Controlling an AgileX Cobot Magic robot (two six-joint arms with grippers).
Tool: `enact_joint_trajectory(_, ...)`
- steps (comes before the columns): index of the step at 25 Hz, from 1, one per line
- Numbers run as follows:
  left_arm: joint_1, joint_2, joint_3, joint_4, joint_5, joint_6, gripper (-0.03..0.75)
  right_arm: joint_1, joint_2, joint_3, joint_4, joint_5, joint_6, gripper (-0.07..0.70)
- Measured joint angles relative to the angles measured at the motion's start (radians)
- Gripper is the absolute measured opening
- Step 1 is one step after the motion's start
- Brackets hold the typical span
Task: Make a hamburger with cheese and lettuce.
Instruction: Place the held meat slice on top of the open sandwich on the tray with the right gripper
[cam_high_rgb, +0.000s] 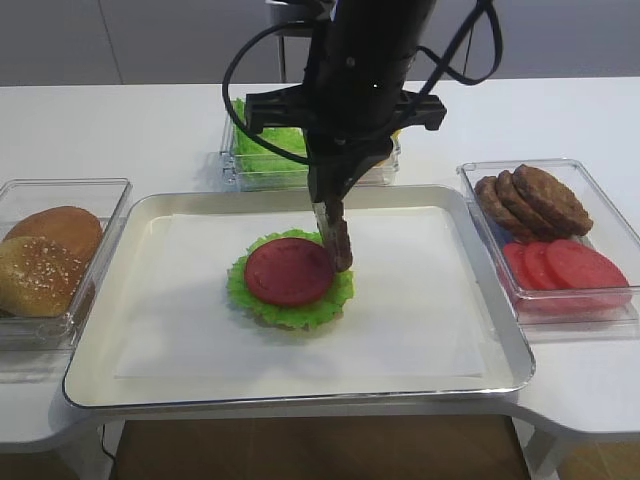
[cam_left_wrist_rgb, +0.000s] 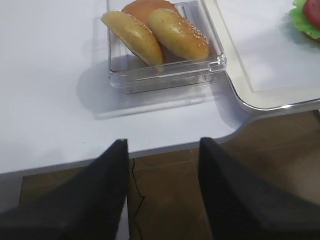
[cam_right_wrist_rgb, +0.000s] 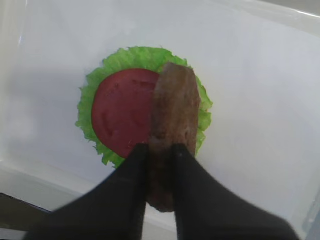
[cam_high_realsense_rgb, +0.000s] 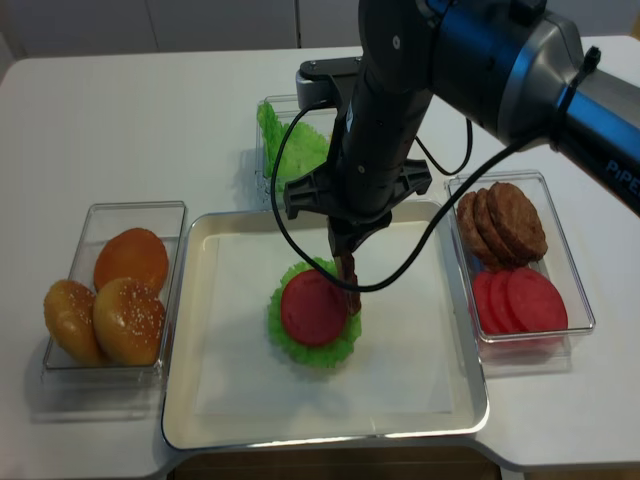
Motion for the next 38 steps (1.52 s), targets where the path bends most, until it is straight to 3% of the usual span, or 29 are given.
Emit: enact_joint_trajectory(38,0.0,0.0,0.0,0.0,0.0,0.0,0.342,0.0,0.0,0.0,-0.021,0.0,0.0,0.127)
